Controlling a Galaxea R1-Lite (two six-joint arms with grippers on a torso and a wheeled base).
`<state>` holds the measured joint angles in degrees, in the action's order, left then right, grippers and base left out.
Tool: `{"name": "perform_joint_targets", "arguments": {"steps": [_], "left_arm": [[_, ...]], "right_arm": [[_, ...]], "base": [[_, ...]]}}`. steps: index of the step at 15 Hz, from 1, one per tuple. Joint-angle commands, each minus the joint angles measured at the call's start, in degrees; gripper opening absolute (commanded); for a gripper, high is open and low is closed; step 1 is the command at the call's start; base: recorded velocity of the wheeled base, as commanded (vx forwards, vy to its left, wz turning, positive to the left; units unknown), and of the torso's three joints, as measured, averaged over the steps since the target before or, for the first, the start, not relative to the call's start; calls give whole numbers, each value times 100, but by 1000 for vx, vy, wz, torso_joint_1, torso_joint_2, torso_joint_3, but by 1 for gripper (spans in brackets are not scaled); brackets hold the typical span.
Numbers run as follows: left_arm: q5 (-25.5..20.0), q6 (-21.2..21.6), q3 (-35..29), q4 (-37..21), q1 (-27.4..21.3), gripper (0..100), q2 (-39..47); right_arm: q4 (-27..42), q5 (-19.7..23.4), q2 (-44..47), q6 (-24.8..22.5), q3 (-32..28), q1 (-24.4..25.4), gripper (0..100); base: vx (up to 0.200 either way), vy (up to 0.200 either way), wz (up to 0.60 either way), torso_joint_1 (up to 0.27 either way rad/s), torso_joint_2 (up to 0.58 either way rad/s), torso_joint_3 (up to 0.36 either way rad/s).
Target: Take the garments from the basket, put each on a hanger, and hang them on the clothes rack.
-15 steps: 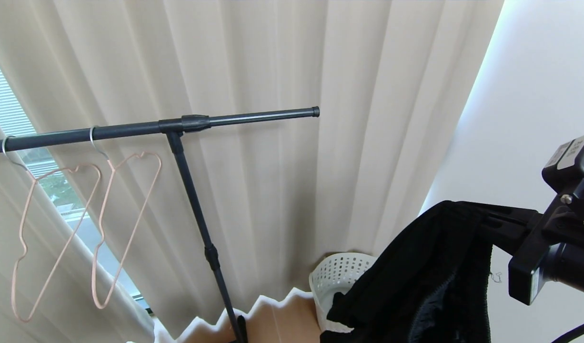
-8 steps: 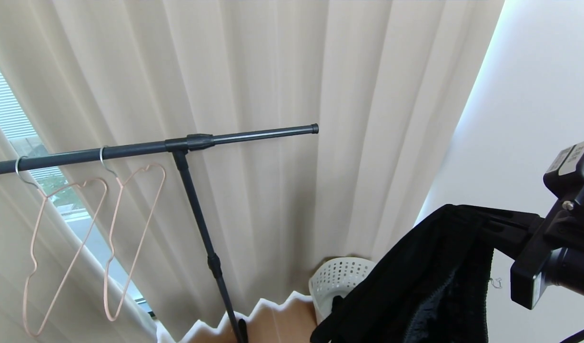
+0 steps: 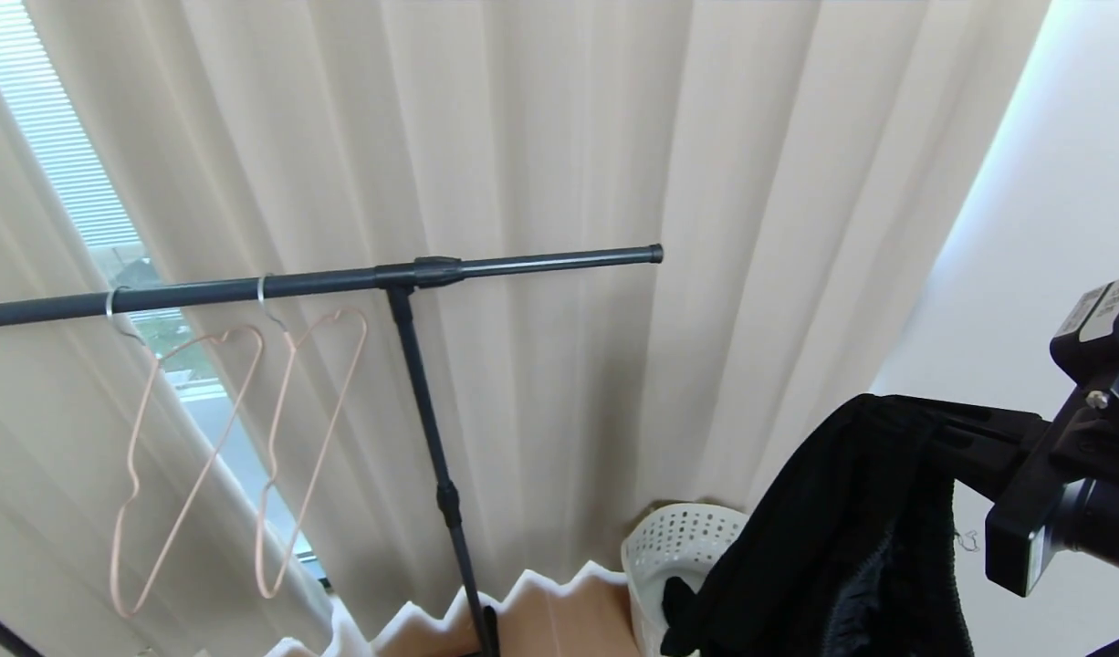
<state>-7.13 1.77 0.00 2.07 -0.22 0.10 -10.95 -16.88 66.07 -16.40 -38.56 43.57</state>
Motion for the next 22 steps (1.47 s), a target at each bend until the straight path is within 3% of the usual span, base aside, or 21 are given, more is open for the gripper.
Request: {"name": "perform_joint_targets", "arguments": {"steps": [1, 7, 9, 22], "left_arm": [[1, -1, 0, -5, -4, 100, -1], [1, -19, 0, -5, -4, 100, -1], [1, -19, 0, -5, -4, 100, -1], [1, -27, 0, -5, 4, 100, -1]], "right_arm": [[-4, 1, 11, -4, 6, 2, 0], [-4, 10, 20, -13, -3, 2, 0], [-4, 10, 11, -4, -3, 2, 0], [-4, 10, 2, -13, 6, 2, 0]], "base": [[0, 0, 600, 12, 2, -7], [-200, 0, 100, 6, 0, -1], [-200, 200, 0, -7, 0, 7], [0, 200, 0, 5, 0, 1]]}}
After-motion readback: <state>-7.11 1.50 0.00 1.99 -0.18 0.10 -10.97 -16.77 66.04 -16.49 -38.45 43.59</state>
